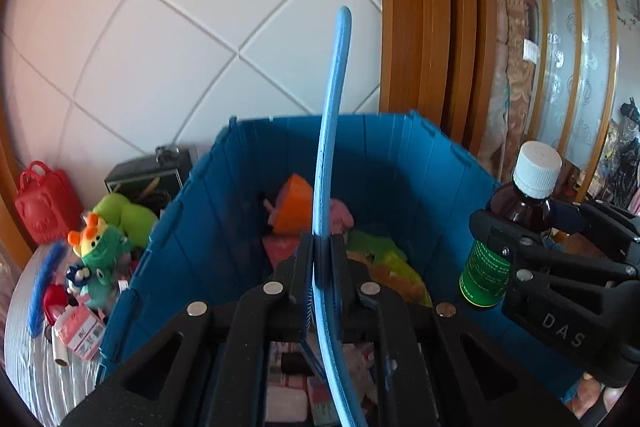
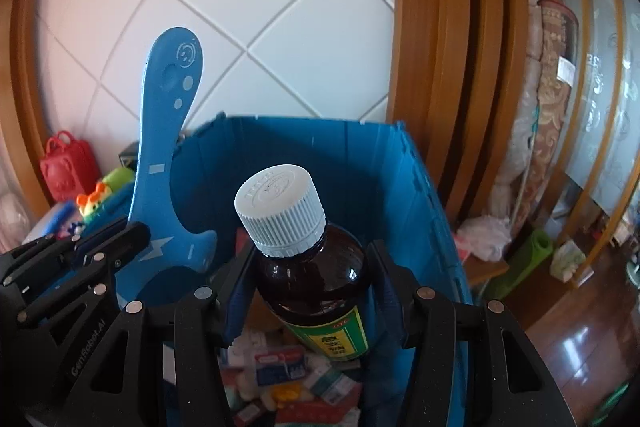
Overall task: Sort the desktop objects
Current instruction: 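Lift the blue paddle and brown bottle and carry both over the crate, then open both tools to drop the paddle and bottle into the crate, then withdraw both tools from the crate back to the pile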
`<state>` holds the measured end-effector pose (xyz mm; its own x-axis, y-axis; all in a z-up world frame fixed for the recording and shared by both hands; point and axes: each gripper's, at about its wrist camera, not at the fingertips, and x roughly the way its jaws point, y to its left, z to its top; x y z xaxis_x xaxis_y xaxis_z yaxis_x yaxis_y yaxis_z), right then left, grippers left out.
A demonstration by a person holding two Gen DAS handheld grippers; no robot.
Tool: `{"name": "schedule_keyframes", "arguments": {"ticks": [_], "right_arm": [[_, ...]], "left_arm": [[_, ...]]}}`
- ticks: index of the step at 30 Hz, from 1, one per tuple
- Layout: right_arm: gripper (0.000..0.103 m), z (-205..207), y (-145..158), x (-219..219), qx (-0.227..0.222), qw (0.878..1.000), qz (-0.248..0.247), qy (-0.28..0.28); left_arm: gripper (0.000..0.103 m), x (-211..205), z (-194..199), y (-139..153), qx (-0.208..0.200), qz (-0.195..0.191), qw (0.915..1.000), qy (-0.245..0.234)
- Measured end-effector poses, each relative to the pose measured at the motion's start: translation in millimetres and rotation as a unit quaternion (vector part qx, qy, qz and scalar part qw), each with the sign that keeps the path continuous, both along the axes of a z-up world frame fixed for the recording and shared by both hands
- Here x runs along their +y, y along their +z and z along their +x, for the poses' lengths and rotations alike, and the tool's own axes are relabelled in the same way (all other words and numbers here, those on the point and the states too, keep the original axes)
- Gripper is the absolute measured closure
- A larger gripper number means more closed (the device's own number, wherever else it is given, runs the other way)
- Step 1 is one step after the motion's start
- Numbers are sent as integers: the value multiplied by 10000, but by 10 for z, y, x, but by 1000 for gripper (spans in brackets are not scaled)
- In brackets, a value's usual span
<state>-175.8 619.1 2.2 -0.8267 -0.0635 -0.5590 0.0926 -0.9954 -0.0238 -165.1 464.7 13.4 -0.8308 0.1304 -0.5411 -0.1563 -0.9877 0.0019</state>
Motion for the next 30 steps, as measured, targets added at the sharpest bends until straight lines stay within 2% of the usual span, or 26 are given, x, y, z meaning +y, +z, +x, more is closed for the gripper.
{"name": "schedule_keyframes", "arguments": {"ticks": [3,7,10,12,14,15,16,18,20,22,28,30], "right_arm": [[49,-65,-100,18,-345,9993,110,-33],[49,-123,-223,35,-753,9968,272,-26],[50,-137,-295,43,-944,9949,349,6],[49,-139,-326,57,-1012,9940,406,16],[48,-119,-322,72,-1021,9939,421,25],[41,-108,-308,77,-1014,9939,424,16],[28,-93,-299,80,-1012,9939,446,15],[15,-46,-290,76,-994,9935,548,23],[13,16,-282,67,-944,9933,664,-2],[1,91,-281,68,-928,9933,687,10],[0,451,-259,88,-764,9936,804,224],[0,604,-248,85,-636,9938,890,211]], "left_arm": [[94,29,-36,-40,-364,13,9993,-29],[82,90,-99,-116,-923,-101,9957,25],[79,111,-64,-152,-970,-125,9952,28],[70,117,-59,-183,-1029,-187,9945,74],[67,104,-32,-205,-1060,-163,9942,65],[65,86,-12,-213,-1063,-148,9942,67],[64,71,2,-216,-1065,-147,9942,68],[60,46,51,-220,-1058,-177,9942,94],[58,20,101,-220,-1033,-150,9945,89],[57,-18,161,-212,-1036,-81,9945,124],[56,-75,469,-164,-847,56,9964,13],[52,-81,597,-152,-736,95,9972,-23]]}}
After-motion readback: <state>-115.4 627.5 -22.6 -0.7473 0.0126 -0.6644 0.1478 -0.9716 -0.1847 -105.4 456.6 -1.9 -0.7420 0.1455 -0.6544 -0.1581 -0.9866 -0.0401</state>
